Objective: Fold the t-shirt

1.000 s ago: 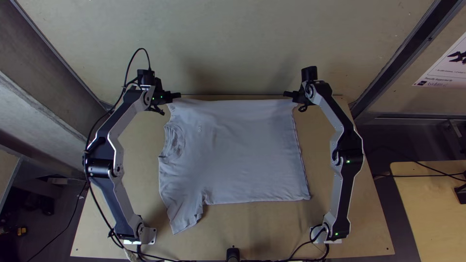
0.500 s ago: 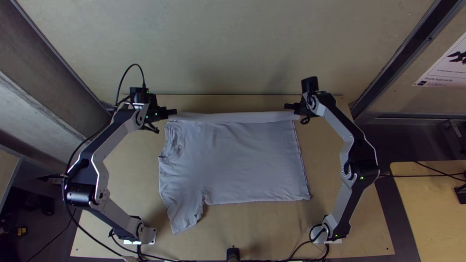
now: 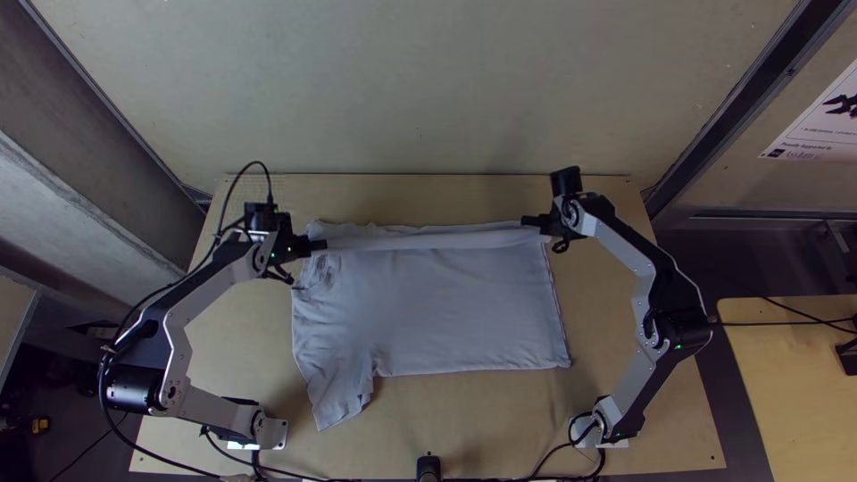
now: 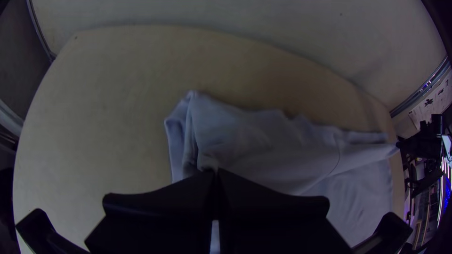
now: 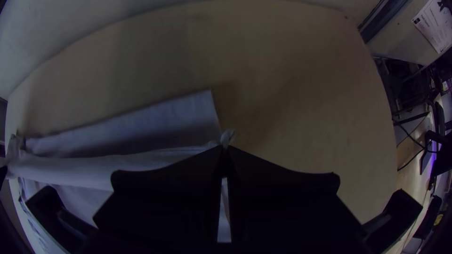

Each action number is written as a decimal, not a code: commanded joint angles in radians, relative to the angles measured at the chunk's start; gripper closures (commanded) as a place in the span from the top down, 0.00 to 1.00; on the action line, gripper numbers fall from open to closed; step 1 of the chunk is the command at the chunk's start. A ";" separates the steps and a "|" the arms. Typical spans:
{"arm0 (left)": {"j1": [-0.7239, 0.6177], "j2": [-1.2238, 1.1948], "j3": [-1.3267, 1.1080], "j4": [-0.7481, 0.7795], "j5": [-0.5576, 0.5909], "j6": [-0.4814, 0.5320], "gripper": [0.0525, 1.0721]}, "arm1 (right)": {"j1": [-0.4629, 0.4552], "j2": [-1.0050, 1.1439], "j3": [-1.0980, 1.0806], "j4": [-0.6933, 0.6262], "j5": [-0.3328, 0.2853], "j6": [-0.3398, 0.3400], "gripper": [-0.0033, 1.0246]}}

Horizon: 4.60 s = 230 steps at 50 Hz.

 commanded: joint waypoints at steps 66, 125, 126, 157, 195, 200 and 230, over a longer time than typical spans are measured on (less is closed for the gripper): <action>-0.280 -0.657 -0.234 -0.770 0.007 -0.089 0.96 | -0.145 -0.610 -0.222 -0.433 -0.193 -0.030 0.96; -0.537 -0.507 -0.456 -0.738 0.057 -0.230 0.24 | -0.122 -0.582 -0.476 -0.534 -0.306 0.050 0.89; -0.540 -0.507 -0.453 -0.738 0.057 -0.230 0.19 | -0.123 -0.582 -0.479 -0.534 -0.306 0.048 0.89; -0.529 -0.545 -0.452 -0.738 0.100 -0.219 0.03 | -0.041 -0.495 -0.656 -0.557 -0.306 0.002 0.87; -0.334 -0.579 -0.359 -0.801 0.099 -0.124 0.03 | 0.024 -0.547 -0.657 -0.496 -0.259 -0.016 0.03; -0.261 -0.622 -0.320 -0.861 0.097 -0.041 0.03 | 0.009 -0.576 -0.650 -0.499 -0.242 -0.016 0.03; -0.018 -0.539 -0.132 -0.851 0.099 0.114 0.03 | -0.018 -0.556 -0.473 -0.473 -0.225 -0.013 0.03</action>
